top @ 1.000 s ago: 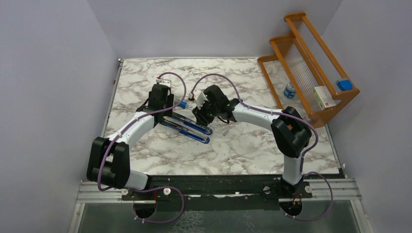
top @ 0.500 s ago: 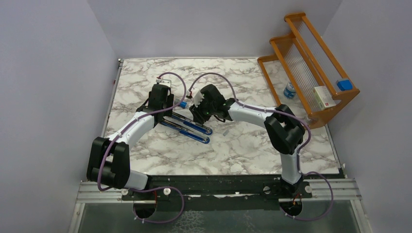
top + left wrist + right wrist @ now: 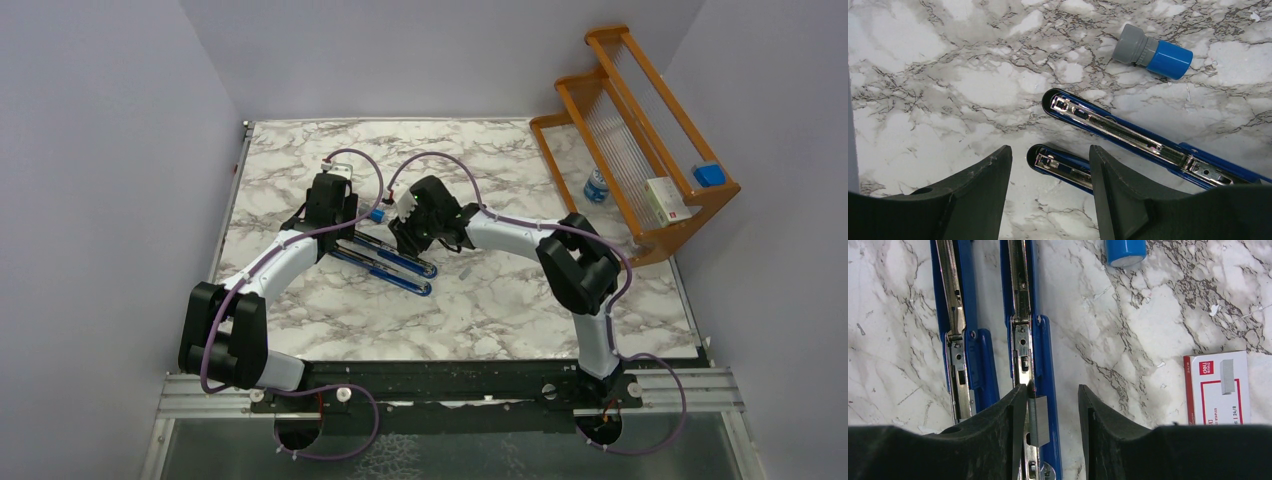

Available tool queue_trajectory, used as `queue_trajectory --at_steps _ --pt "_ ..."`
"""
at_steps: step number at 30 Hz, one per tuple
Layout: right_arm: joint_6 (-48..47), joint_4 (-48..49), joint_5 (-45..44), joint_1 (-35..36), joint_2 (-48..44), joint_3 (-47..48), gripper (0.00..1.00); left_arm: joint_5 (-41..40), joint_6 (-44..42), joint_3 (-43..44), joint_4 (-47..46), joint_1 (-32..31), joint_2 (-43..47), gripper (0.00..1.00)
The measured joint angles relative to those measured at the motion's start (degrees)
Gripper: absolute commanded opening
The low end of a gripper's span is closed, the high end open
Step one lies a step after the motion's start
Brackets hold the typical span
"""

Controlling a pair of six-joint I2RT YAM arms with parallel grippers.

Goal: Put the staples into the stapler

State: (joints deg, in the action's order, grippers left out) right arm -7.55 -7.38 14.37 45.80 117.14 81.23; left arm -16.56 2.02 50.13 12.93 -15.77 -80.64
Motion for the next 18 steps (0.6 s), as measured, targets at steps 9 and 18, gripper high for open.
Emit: queue_trajectory --at_steps 9,18 --pt "0.0 0.0 -0.7 0.0 -0.3 -1.0 0.42 0.0 0.0 0.0 0.0 0.0 0.0 0.61" --pt "0.0 -0.5 -1.7 0.0 -2.2 -3.2 0.41 0.0 0.0 0.0 0.0 0.0 0.0 0.61"
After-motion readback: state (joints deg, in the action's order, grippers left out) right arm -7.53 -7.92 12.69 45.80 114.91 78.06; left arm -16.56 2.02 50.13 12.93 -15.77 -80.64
